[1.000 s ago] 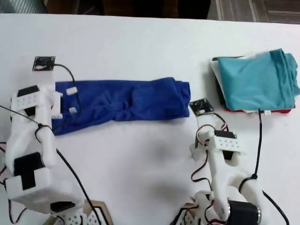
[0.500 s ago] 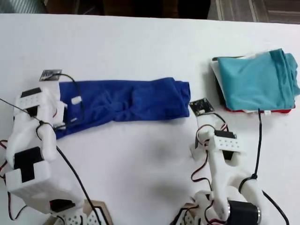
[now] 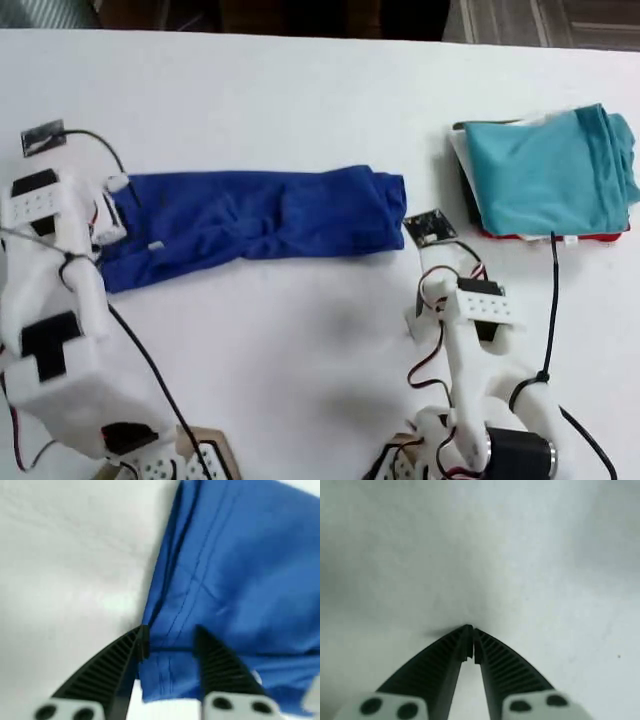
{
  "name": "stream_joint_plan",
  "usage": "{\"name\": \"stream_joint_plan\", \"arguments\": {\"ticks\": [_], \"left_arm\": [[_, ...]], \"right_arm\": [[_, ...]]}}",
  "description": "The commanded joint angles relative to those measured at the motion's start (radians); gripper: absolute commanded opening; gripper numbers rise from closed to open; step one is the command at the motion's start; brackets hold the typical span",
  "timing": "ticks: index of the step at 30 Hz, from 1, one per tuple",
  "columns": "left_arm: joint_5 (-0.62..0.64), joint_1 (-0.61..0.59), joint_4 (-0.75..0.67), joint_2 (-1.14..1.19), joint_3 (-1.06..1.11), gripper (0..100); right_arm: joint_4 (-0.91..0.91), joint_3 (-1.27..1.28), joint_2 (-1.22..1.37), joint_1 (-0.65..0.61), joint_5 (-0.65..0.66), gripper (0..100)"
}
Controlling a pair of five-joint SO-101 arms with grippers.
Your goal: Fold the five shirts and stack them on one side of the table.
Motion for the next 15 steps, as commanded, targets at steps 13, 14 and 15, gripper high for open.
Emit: {"name": "stream_joint_plan", "arguments": {"ticks": [13, 14, 15], "left_arm": [[-0.256, -0.006, 0.408, 0.686, -0.917, 25], [-0.265, -0.006, 0.430, 0.730, -0.964, 25], [-0.272, -0.005, 0.456, 0.769, -1.010, 25]], "right_arm": [[-0.035, 0.003, -0.015, 0.002, -0.005, 2.0], [-0.035, 0.003, -0.015, 0.002, -0.005, 2.0], [-0.035, 0.003, -0.015, 0.002, -0.005, 2.0]]}}
